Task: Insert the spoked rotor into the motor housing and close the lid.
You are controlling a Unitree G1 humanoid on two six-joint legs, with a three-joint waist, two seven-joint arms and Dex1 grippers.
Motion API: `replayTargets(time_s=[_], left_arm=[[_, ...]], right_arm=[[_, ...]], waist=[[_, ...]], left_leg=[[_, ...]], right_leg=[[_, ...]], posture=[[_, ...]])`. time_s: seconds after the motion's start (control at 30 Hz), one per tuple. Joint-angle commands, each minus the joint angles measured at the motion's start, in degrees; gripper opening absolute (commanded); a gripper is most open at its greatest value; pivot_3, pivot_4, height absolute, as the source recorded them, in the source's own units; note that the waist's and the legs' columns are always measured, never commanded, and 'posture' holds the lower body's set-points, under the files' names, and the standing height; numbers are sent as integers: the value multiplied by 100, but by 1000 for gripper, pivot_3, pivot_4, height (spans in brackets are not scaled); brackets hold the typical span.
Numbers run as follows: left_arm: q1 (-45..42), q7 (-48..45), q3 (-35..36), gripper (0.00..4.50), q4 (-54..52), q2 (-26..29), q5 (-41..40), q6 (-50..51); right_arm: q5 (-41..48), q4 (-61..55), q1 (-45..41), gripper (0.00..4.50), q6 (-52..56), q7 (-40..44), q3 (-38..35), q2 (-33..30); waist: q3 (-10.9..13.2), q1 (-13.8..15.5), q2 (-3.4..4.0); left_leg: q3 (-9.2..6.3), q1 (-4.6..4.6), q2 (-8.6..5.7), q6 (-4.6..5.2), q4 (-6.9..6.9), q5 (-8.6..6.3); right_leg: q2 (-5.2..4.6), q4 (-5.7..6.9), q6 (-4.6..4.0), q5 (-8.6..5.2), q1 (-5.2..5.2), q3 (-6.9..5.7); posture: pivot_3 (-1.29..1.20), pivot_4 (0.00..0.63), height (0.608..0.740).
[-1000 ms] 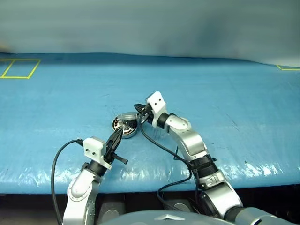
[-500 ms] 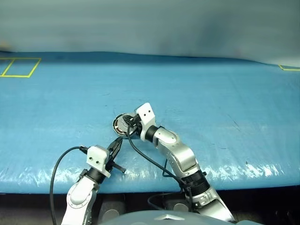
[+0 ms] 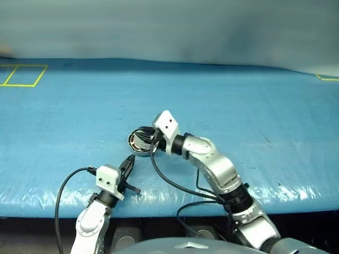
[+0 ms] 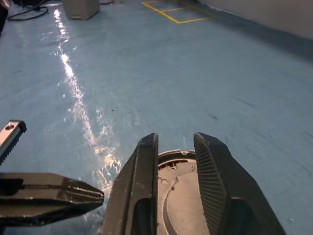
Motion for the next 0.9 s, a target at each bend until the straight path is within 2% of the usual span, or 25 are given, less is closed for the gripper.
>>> replayTargets(time_s=[0.03, 0.23, 0.27, 0.57, 0.87, 0.9], left_arm=[[-44, -4, -80, 0, -28, 12, -29, -103], [-55, 7, -99, 0, -37, 41, -47, -110], [-43, 21, -92, 0, -44, 38, -48, -120], [186, 159, -92, 0, -163, -37, -48, -251], [324, 301, -111, 0, -232, -88, -43, -338], [322, 304, -108, 0, -234, -88, -47, -337]], right_arm=[[130, 450, -447, 2303, -448, 647, -173, -240], [64, 1580, -996, 4307, -1071, 1535, -50, -394], [17, 1763, -1066, 4477, -1185, 1603, -21, -353], [-443, 3129, -1536, 4477, -1825, 1803, 127, 42], [-581, 3638, -1592, 4477, -1869, 1826, -3, 190], [-578, 3614, -1560, 4306, -1846, 1807, -19, 197]], waist=[[0, -5, 1], [1, -22, 1], [1, -23, 1], [1, -24, 1], [2, -26, 3], [2, -26, 4]], left_leg=[[1, 0, 0, 0, 0, 0], [1, 0, 0, 2, -6, 0], [1, 0, 0, 2, -6, -1], [1, 0, -1, 2, -1, -1], [1, 0, -1, 2, -2, -1], [2, 0, -1, 2, -2, -1]], right_leg=[[0, 0, 0, 0, 0, 0], [1, -1, 2, 1, 0, -1], [1, -2, 2, 1, 1, 0], [1, -2, 6, 3, 3, 0], [1, -2, 5, 3, 2, 1], [1, -2, 5, 3, 2, 1]], posture=[[0, 150, 740], [0, 150, 740], [0, 150, 740], [0, 150, 740], [0, 150, 740], [0, 150, 740]])
